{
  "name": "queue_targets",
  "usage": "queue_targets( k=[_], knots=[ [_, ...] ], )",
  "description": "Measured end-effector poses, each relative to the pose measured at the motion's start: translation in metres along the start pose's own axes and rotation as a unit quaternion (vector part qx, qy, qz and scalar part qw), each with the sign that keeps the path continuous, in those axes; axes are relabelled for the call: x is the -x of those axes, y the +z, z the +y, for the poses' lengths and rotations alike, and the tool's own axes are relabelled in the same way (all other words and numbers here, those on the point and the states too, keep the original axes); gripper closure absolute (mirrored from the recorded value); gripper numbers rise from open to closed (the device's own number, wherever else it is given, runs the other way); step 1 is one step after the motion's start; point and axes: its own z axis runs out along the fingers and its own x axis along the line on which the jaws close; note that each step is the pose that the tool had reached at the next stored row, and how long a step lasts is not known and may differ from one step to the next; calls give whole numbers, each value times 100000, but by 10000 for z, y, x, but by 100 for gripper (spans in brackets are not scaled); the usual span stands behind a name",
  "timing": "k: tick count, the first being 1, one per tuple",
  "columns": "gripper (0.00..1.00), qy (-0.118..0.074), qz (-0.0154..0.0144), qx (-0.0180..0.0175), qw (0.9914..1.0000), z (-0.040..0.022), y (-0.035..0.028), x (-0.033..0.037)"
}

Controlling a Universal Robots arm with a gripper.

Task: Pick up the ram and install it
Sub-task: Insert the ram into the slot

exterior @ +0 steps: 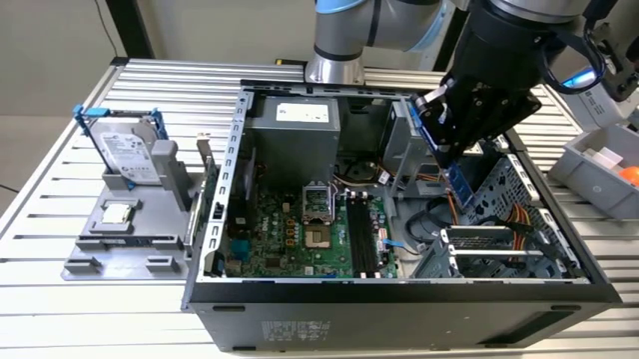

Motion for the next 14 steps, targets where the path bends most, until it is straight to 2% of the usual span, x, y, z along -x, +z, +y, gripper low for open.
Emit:
queue_targets(
  k=[7,14],
  knots=[
    [100,757,-37,9,99997,45,6,-36],
    [100,2415,-108,-34,99971,76,17,-61]
  ],
)
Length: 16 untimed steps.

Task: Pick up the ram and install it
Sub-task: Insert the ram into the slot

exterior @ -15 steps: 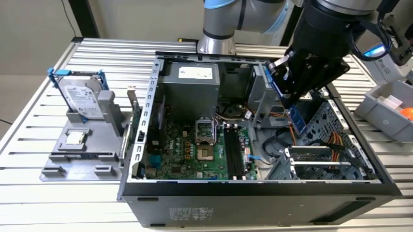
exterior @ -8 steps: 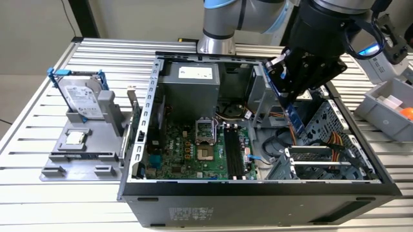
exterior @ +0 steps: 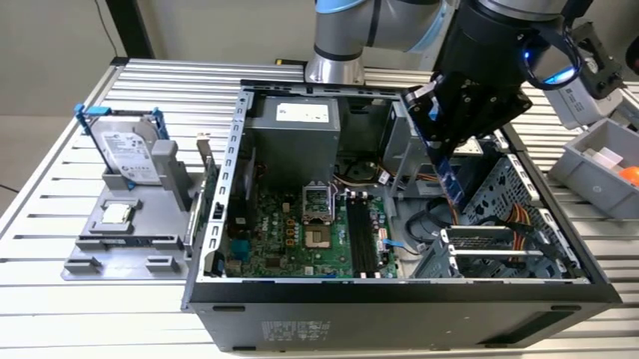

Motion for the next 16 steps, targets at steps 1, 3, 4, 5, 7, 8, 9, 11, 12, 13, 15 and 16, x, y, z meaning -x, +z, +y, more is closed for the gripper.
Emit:
queue_targets(
  k=[1,3,4,5,7,8,9,11,12,13,15,16],
  knots=[
    [100,199,-6,-12,100000,5,1,-6],
    [100,624,-27,-17,99998,15,6,-20],
    [100,871,-37,-28,99996,20,8,-28],
    [100,1088,-48,-27,99994,23,11,-34],
    [100,1624,-69,-43,99987,30,16,-44],
    [100,1838,-79,-44,99983,32,19,-47],
    [100,2055,-88,-57,99979,34,20,-50],
    [100,2521,-106,-71,99968,37,23,-54],
    [100,2704,-113,-79,99963,38,24,-54],
    [100,2795,-117,-83,99961,38,25,-54],
    [100,2816,-118,-87,99960,38,25,-55],
    [100,2821,-120,-81,99960,38,25,-55]
  ],
)
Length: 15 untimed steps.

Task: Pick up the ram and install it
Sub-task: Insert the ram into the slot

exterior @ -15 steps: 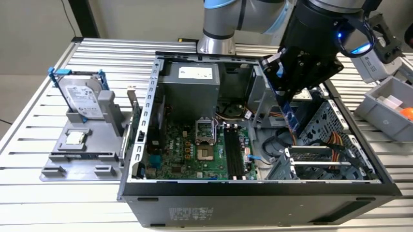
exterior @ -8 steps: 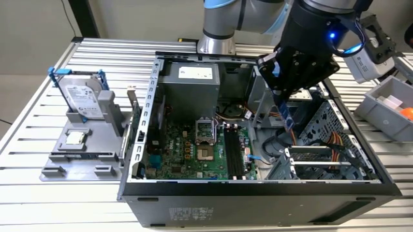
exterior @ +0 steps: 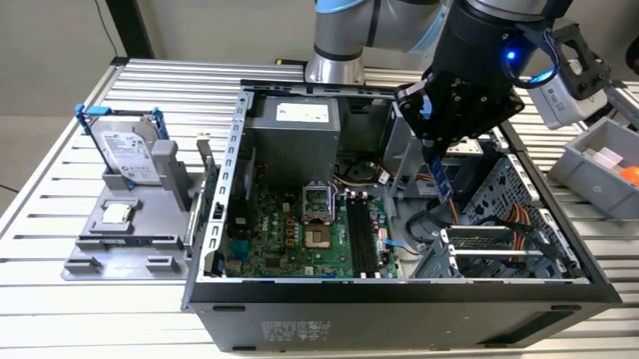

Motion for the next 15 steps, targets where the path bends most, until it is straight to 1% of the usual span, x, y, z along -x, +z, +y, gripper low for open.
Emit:
queue_targets(
  k=[7,10,15],
  knots=[
    [100,-112,0,1,100000,17,13,0],
    [100,-272,8,9,100000,35,41,-1],
    [100,-275,13,-5,100000,41,103,-2]
  ],
)
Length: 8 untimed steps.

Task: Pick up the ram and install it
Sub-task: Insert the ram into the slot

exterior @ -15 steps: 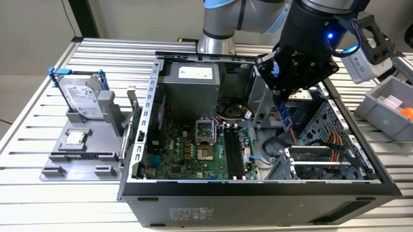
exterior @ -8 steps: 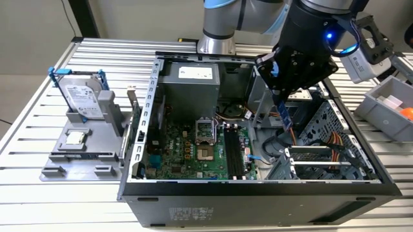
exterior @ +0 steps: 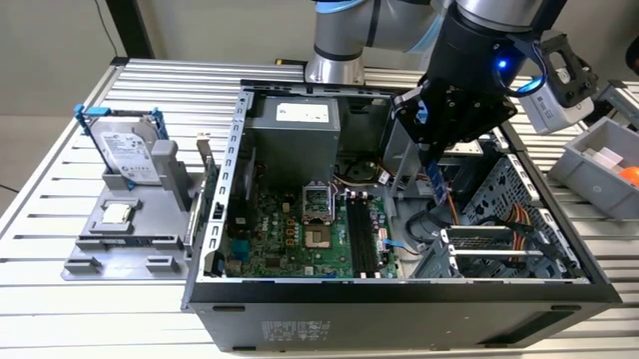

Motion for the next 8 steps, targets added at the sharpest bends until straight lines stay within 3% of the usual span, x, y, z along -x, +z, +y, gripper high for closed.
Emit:
queue_targets(
  k=[8],
  knots=[
    [100,821,-35,-18,99997,-3,56,-1]
  ],
)
